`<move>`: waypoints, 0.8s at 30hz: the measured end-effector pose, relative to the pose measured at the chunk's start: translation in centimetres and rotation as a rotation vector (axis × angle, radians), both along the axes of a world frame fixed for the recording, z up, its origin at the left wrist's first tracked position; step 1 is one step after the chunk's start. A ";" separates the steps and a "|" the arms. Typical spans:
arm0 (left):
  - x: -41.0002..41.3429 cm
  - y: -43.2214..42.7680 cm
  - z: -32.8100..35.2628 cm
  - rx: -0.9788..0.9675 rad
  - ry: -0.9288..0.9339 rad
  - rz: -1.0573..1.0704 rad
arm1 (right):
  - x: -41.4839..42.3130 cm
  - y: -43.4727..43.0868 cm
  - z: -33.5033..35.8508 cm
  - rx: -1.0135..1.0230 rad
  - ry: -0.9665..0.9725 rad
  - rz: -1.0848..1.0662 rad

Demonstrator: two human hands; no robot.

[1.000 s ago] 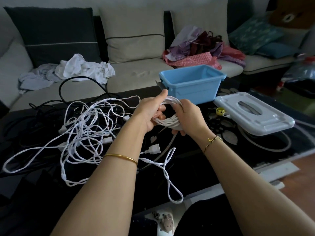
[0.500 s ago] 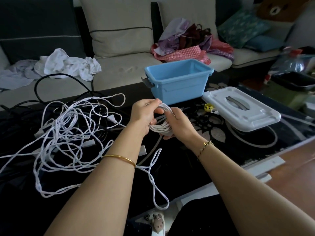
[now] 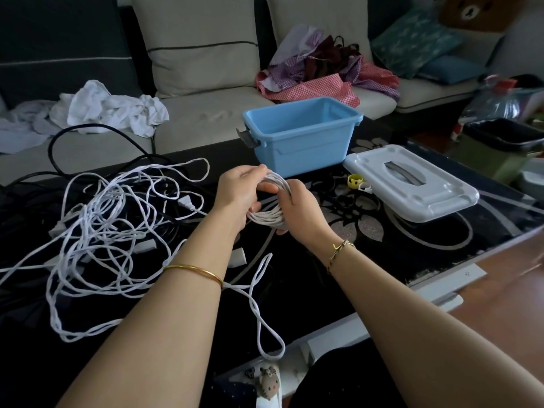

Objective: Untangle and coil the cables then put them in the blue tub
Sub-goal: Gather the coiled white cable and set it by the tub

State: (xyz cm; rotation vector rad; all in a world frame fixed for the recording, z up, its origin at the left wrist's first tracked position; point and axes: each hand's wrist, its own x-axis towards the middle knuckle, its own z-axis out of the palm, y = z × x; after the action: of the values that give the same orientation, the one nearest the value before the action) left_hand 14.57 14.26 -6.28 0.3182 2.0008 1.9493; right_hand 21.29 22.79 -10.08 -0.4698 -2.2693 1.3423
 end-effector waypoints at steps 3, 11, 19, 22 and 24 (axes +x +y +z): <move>0.3 0.1 -0.1 0.000 0.019 -0.018 | 0.3 0.7 -0.2 0.019 -0.009 0.019; 0.8 0.3 0.1 -0.023 0.103 -0.047 | 2.4 3.2 -0.3 -0.163 0.051 -0.132; 0.6 0.5 0.1 0.009 0.071 -0.076 | 4.1 7.9 -2.6 0.273 -0.480 -0.545; 0.6 0.5 0.2 0.010 0.064 -0.083 | 3.9 8.3 -3.2 0.382 -0.474 -0.493; 0.6 0.5 0.2 0.009 0.064 -0.083 | 3.6 8.5 -3.8 0.386 -0.483 -0.494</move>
State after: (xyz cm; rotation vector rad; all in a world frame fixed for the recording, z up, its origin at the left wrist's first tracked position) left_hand 15.15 14.77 -6.08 0.4641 1.9856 1.9210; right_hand 24.91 31.27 -13.85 -1.2165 -2.4629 0.5679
